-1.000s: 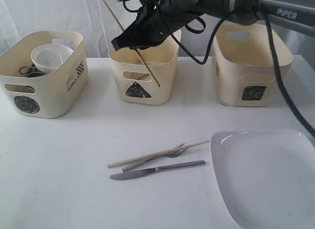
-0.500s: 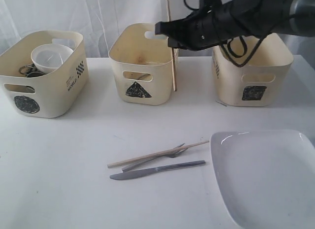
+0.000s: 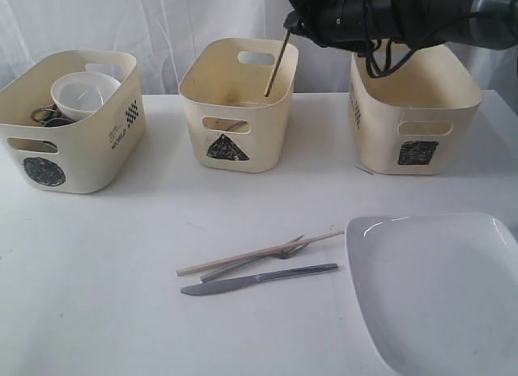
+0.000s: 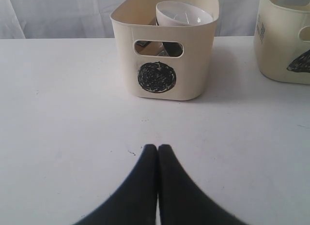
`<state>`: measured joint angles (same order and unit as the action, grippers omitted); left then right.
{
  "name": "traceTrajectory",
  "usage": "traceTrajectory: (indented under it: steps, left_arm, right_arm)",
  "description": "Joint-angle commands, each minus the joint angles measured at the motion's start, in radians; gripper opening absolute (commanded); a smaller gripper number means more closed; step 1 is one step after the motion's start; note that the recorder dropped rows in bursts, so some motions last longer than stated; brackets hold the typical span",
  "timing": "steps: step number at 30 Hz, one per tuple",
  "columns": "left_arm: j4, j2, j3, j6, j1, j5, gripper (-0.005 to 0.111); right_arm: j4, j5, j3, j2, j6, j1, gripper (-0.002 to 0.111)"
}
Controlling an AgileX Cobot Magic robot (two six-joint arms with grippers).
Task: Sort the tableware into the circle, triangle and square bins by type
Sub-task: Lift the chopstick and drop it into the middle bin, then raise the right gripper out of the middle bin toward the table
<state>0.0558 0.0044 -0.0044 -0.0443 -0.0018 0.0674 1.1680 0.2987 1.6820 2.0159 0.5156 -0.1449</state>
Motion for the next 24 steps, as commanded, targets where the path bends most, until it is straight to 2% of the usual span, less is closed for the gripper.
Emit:
traceTrajectory:
  steps: [1,5,12,15,18,24]
  left_arm:
    - [0.000,-0.004,0.004,-0.004,0.001,-0.007,0.000]
    - [0.000,-0.004,0.004,-0.004,0.001,-0.007,0.000]
    - [0.000,-0.004,0.004,-0.004,0.001,-0.007,0.000]
    - [0.000,-0.004,0.004,-0.004,0.001,-0.007,0.000]
    - [0.000,-0.004,0.004,-0.004,0.001,-0.007,0.000]
    - [0.000,-0.004,0.004,-0.004,0.001,-0.007,0.000]
  right_arm:
    - [0.037,0.026,0.091,0.086,0.012,0.005,0.000]
    - [0.044,0.036,0.153,0.156,0.019,-0.015,0.003]
    - [0.035,0.085,0.251,0.247,0.062,-0.055,0.028]
    - [0.022,0.097,0.251,0.242,0.113,-0.064,0.034]
    - [-0.082,0.137,0.247,0.209,0.143,-0.064,0.034]
    - [-0.505,0.316,0.240,0.109,0.116,-0.064,0.034]
